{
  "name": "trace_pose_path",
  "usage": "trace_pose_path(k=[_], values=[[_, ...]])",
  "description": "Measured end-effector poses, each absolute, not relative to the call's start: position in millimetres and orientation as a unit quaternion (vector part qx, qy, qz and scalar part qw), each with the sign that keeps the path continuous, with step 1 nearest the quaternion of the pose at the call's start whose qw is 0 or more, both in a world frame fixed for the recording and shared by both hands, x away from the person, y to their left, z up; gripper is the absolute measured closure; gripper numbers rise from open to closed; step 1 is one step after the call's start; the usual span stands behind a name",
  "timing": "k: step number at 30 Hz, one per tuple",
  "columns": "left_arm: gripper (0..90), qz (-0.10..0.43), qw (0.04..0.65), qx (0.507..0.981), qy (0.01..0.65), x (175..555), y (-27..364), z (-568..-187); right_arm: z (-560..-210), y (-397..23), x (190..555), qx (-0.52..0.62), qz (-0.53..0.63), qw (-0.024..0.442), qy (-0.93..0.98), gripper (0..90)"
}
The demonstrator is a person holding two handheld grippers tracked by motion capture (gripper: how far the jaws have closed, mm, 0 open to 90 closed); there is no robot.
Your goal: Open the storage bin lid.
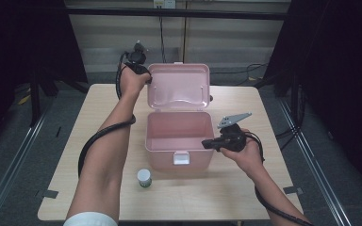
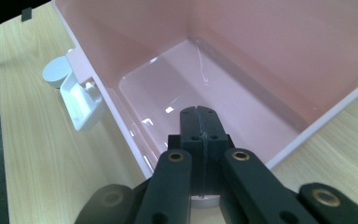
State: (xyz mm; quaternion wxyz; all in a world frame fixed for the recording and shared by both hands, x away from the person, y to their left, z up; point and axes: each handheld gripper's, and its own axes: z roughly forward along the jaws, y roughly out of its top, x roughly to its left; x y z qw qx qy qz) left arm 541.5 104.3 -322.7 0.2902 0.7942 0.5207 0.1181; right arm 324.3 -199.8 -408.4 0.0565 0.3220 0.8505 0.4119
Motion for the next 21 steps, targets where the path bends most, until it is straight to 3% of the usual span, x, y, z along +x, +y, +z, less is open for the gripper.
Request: trace_pose_path(k=[21], values=[[80.6,0.105,0.285,0.789,0.534,548.5,110.9,-351.2,-408.8,-201.1,325.0,0.323,0.415,0.054,0.849,90.0]])
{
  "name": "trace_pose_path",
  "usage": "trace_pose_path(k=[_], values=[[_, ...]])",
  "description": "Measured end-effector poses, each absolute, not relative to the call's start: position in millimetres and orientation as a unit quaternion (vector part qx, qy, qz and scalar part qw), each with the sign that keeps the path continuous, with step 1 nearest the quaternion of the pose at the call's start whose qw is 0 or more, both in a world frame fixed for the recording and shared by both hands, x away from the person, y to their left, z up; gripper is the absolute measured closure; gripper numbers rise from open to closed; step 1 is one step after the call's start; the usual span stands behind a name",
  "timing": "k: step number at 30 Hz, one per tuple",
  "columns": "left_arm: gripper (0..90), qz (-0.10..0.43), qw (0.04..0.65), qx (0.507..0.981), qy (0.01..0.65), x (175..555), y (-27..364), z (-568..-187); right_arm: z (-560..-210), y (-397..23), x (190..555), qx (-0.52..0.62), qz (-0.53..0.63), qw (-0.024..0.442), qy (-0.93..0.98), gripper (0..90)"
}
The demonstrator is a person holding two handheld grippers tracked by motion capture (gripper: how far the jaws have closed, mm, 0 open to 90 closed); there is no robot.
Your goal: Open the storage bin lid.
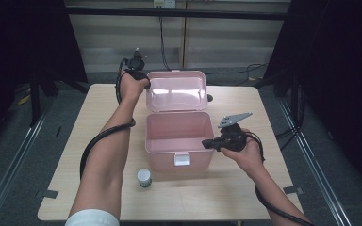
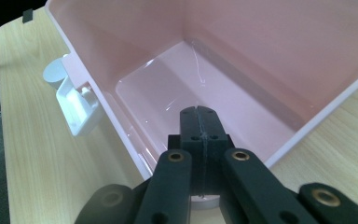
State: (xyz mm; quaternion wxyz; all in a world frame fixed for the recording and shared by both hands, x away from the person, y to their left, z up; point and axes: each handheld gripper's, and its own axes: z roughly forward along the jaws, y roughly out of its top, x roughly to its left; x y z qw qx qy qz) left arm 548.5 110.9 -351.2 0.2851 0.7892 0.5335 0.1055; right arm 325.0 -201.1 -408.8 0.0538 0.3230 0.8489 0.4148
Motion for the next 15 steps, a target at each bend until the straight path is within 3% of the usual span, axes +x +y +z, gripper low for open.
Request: trace_pose_path(k=[11,15], values=[[79.8,0.104,0.279,0.791,0.535,549.5,111.8,-361.6,-408.2,-198.5,323.2,0.318,0.412,0.051,0.852,90.0],[79.2,0.104,0.278,0.793,0.531,549.3,110.0,-365.0,-412.5,-192.7,321.5,0.319,0.422,0.028,0.848,90.0]])
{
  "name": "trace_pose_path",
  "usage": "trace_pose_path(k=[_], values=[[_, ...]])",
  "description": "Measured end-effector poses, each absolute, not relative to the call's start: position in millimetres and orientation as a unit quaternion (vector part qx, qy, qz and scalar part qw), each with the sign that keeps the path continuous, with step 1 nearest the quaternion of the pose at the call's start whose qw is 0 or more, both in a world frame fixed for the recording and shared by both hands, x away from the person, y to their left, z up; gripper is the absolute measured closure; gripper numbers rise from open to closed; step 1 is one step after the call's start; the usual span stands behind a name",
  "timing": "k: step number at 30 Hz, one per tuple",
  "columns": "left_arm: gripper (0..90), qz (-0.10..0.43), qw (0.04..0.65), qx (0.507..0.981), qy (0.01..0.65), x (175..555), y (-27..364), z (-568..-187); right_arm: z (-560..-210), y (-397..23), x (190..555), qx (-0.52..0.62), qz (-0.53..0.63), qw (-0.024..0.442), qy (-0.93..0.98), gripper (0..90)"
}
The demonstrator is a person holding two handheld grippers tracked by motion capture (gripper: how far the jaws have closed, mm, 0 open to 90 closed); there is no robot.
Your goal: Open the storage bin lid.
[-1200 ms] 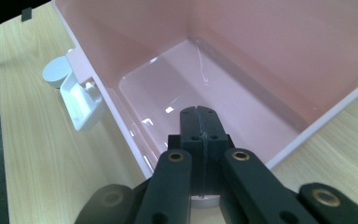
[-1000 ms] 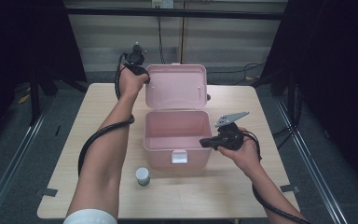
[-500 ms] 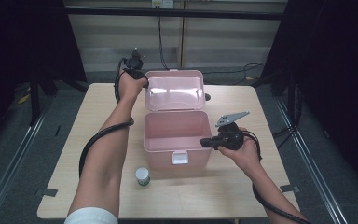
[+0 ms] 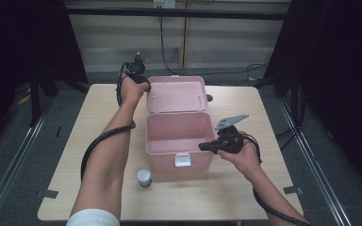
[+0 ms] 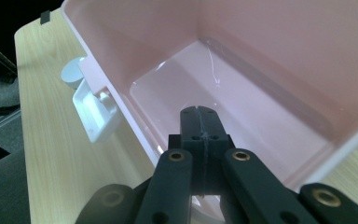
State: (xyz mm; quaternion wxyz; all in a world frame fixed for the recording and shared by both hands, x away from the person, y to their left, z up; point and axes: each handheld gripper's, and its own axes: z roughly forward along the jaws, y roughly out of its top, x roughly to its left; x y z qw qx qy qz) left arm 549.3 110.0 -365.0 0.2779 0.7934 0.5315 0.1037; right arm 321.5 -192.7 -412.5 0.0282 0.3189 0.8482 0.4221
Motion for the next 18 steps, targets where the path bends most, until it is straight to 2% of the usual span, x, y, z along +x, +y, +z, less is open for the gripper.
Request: trace_pose_path(k=[15,18], values=[[78.7,0.101,0.274,0.804,0.517,547.7,105.8,-379.9,-411.0,-191.7,315.5,0.315,0.414,0.036,0.853,90.0],[73.4,0.114,0.269,0.809,0.51,545.4,106.4,-379.7,-411.1,-191.7,315.5,0.317,0.416,0.036,0.852,90.0]])
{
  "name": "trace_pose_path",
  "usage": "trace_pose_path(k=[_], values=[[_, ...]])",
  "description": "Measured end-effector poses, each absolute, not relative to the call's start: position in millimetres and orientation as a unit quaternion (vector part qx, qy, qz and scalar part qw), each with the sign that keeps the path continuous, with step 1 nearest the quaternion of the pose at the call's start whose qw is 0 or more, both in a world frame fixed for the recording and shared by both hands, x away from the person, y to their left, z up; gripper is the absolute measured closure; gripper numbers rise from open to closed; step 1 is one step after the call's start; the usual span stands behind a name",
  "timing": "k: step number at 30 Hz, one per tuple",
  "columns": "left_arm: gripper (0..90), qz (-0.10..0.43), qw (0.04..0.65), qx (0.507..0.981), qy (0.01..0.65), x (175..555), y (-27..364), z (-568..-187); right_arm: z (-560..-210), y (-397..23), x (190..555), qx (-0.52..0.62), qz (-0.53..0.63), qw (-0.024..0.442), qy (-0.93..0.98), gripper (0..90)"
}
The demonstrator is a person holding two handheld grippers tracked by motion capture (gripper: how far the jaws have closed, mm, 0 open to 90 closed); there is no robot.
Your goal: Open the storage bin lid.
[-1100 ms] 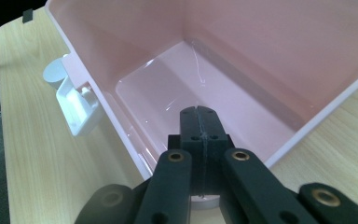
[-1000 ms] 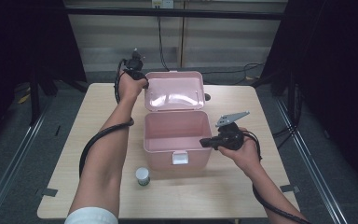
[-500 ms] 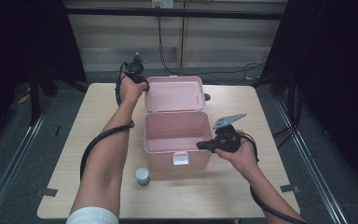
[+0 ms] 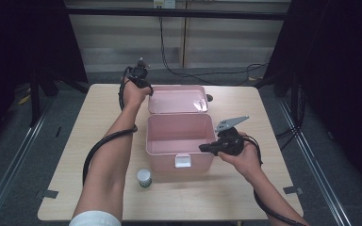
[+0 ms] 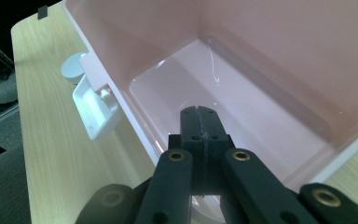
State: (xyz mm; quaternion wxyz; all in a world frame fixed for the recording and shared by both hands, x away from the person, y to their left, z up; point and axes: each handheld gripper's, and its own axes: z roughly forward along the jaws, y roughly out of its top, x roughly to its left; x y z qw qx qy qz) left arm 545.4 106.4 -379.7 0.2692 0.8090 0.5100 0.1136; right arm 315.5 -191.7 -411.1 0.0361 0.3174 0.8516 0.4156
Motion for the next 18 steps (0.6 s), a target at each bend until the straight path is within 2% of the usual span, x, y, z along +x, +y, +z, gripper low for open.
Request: trace_pose_path(k=[10,18], values=[[59.0,0.118,0.272,0.806,0.513,533.2,115.9,-369.9,-410.5,-190.3,314.4,0.319,0.412,0.039,0.853,90.0],[48.1,0.099,0.275,0.794,0.533,523.5,120.2,-367.7,-410.5,-187.7,310.8,0.32,0.413,0.04,0.852,90.0]])
